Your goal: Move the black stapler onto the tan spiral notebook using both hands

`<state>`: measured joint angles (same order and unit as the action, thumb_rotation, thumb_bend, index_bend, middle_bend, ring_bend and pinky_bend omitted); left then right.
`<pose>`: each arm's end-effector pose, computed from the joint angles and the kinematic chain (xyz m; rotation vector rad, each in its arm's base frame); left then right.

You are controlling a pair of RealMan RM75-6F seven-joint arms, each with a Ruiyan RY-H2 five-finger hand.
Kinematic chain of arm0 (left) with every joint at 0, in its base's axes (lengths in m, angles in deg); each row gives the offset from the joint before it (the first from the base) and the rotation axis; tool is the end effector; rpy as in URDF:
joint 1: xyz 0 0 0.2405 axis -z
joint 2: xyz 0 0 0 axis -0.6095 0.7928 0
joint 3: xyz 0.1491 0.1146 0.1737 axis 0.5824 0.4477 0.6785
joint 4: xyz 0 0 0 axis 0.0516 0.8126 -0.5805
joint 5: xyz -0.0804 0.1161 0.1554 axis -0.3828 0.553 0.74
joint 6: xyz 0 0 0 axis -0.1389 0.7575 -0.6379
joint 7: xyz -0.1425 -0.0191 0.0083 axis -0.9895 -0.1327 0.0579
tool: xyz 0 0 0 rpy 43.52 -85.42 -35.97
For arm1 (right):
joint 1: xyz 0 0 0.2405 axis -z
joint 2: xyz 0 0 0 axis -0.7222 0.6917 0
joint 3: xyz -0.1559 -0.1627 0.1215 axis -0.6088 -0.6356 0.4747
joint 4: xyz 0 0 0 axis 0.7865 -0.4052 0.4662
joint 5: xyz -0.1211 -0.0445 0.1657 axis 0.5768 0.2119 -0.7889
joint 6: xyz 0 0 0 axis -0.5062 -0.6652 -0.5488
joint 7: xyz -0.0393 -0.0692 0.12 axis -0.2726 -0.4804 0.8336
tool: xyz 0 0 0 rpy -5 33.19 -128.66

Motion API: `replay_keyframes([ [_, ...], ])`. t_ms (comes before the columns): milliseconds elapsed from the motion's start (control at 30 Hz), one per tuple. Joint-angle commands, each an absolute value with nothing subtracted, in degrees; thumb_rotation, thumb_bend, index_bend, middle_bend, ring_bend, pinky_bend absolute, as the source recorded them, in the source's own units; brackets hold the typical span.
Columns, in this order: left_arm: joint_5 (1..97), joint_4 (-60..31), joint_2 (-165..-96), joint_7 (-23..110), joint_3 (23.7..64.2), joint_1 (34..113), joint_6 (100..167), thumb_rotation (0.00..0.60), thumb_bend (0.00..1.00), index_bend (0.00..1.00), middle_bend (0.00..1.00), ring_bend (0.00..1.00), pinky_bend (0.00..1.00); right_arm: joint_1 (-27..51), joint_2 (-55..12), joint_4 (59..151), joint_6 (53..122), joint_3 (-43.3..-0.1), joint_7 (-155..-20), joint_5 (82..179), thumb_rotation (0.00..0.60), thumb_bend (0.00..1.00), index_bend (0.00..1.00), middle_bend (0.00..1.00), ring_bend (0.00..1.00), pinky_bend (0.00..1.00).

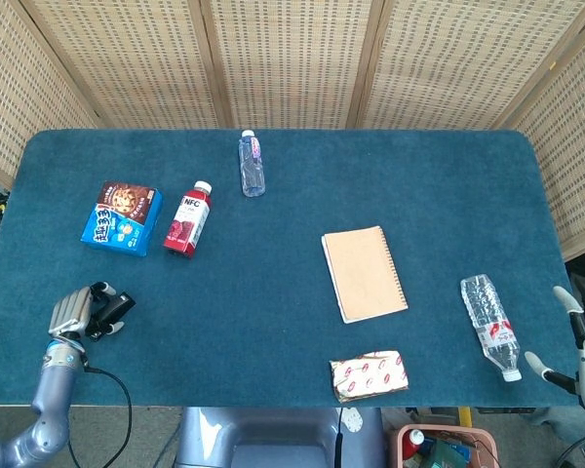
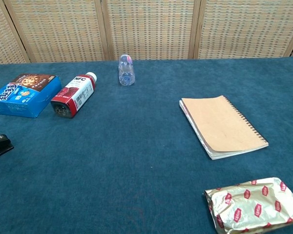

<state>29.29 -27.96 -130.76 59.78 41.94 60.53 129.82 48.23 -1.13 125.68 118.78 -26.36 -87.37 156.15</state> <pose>-0.3132 0.2738 0.0284 -1.2163 -1.4322 -0.5924 -0.3036 -0.1514 0.1898 1.2210 -0.8171 1.0150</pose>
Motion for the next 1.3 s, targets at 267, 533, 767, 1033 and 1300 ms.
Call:
replay_keyframes([
  [267,31.66,-26.96,-132.13,57.84,41.59,59.88,132.21,0.600,0.50,0.57,0.62,0.47,0.60,48.12,-1.23,125.76,118.45,-26.47,-87.58,156.08,0.600,0.00,0.00,0.00,0.00,0.00],
  [533,35.31,-30.17,-129.21,55.76,40.99,59.91,132.01,0.600,0.50,0.57,0.62,0.47,0.60,48.00,-1.38,125.86,118.28,-26.50,-88.06,156.07,0.600,0.00,0.00,0.00,0.00,0.00],
  [767,47.61,-32.18,-125.39,52.27,41.36,64.03,126.36,0.600,0.50,0.58,0.62,0.47,0.60,47.89,-1.42,125.90,117.99,-26.12,-88.46,155.17,0.600,0.00,0.00,0.00,0.00,0.00],
  [1033,57.04,-32.21,-125.23,52.55,37.98,74.33,119.09,0.600,0.51,0.58,0.62,0.47,0.60,47.55,-1.85,124.69,116.92,-24.81,-88.29,152.03,0.600,0.00,0.00,0.00,0.00,0.00],
  [1300,63.32,-24.28,-130.86,50.69,36.73,86.43,109.03,0.600,0.52,0.61,0.63,0.49,0.61,47.65,-1.85,123.76,116.01,-23.60,-87.79,148.54,0.600,0.00,0.00,0.00,0.00,0.00],
])
